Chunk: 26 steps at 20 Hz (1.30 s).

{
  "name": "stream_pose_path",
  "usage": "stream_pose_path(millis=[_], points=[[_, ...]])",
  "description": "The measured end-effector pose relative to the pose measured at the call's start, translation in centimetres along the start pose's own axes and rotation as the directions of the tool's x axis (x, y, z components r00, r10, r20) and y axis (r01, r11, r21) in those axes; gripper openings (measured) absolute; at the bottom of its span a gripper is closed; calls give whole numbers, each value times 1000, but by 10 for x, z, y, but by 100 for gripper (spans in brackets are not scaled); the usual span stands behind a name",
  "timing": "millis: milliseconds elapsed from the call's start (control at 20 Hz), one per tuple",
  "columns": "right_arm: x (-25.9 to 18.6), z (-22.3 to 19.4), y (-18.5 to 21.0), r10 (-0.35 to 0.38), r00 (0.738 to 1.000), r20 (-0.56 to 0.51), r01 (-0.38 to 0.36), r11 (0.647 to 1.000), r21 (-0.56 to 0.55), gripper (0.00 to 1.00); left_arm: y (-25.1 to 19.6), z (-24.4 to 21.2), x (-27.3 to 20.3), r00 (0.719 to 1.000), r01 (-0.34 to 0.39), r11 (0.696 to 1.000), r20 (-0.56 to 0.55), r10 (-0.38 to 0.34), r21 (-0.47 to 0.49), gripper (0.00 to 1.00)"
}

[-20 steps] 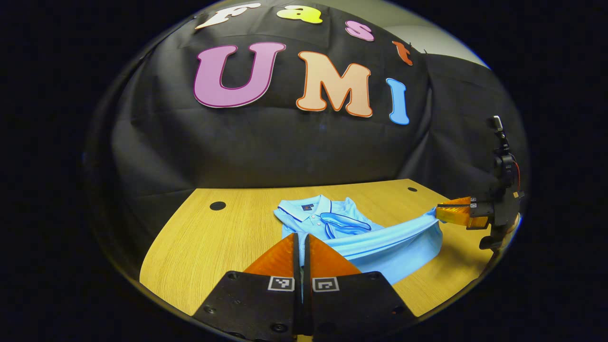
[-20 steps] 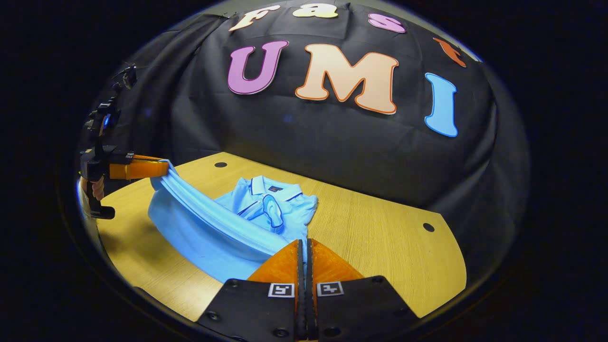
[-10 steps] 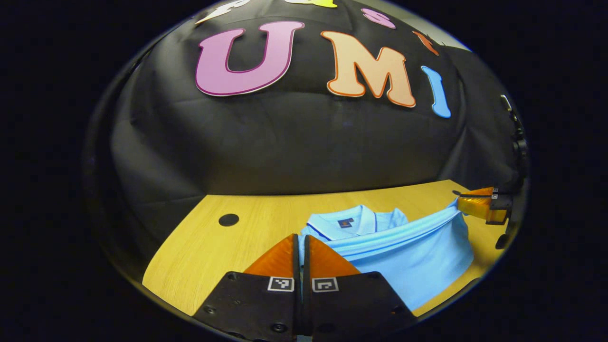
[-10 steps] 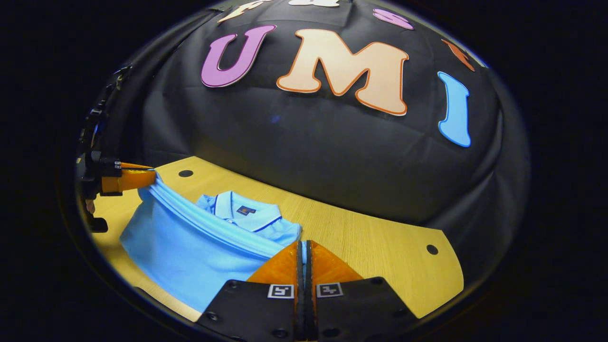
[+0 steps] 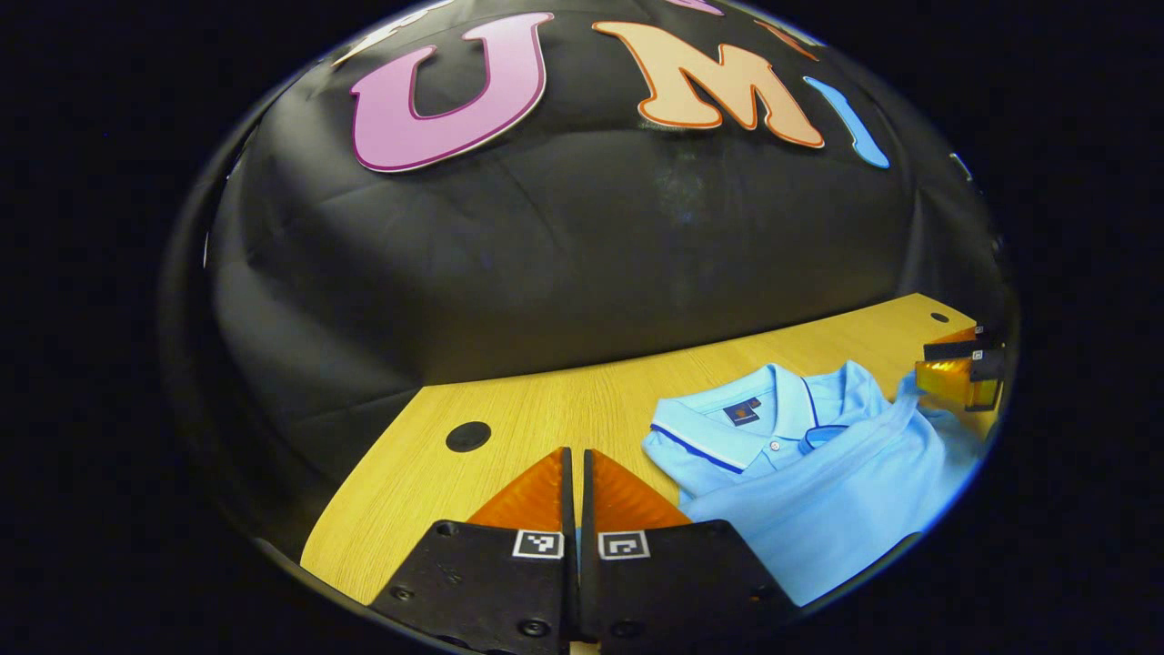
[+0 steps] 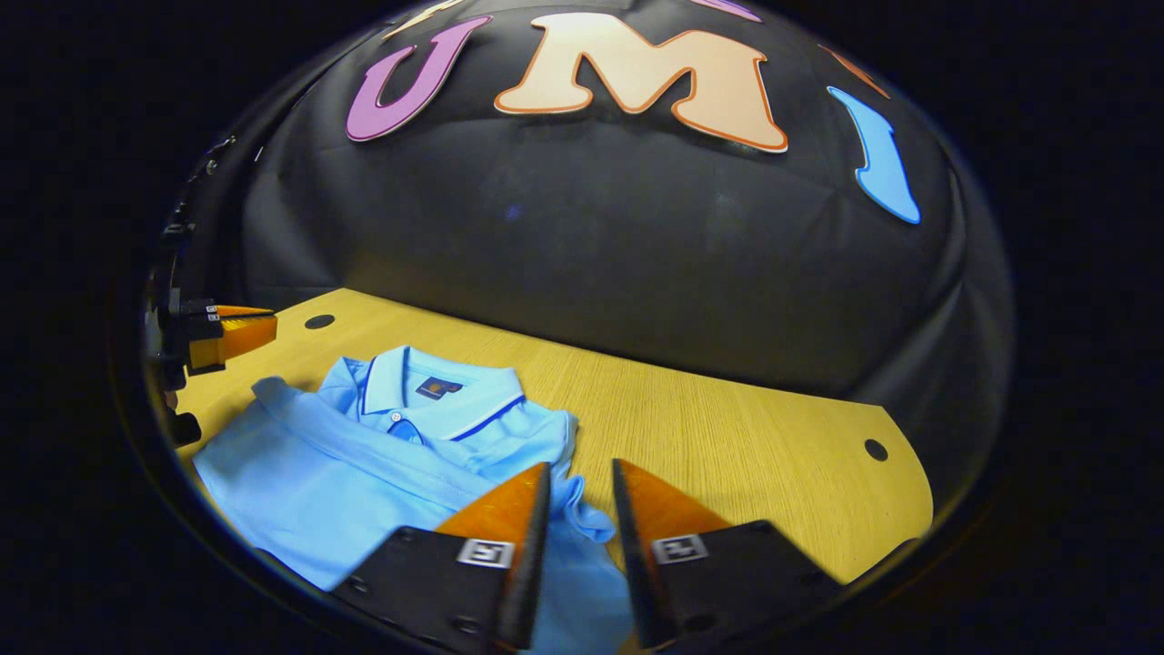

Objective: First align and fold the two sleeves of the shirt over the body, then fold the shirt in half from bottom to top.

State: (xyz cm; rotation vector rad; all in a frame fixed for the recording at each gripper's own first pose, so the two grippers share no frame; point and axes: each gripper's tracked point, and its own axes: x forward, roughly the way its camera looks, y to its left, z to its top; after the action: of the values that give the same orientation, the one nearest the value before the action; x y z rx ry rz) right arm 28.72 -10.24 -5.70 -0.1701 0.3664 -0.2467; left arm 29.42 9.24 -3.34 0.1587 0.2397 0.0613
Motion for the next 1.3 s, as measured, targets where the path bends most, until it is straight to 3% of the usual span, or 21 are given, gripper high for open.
stream_pose_path(millis=[50, 100, 150, 250, 550, 900, 1300], points=[[-3, 3, -1, -5, 1000, 9, 5, 1000, -16, 84, -2, 1, -1, 1000, 8, 1000, 5, -7, -17, 0], [-5, 1, -1, -9, 1000, 19, 9, 999, -31, 93, -5, 2, -4, 1000, 19, 999, 6, -19, -28, 6], [-9, 3, -2, -14, 1000, 26, 15, 999, -39, 100, -7, 1, -9, 1000, 29, 999, 4, -28, -39, 34], [-19, 4, 0, -2, 999, 33, 3, 1000, -24, 100, -3, 5, -17, 1000, 9, 998, 11, -9, -55, 91], [-85, 26, 1, 40, 992, 120, -45, 998, 41, 99, -13, 34, -79, 994, 37, 996, 106, -28, -84, 92], [-184, 36, 13, 92, 964, 249, -116, 990, 85, 99, -30, 48, -167, 974, 87, 992, 217, -66, -89, 93], [-271, -4, 25, 120, 932, 342, -160, 983, 90, 99, -48, 13, -248, 965, 121, 989, 242, -99, -79, 93]])
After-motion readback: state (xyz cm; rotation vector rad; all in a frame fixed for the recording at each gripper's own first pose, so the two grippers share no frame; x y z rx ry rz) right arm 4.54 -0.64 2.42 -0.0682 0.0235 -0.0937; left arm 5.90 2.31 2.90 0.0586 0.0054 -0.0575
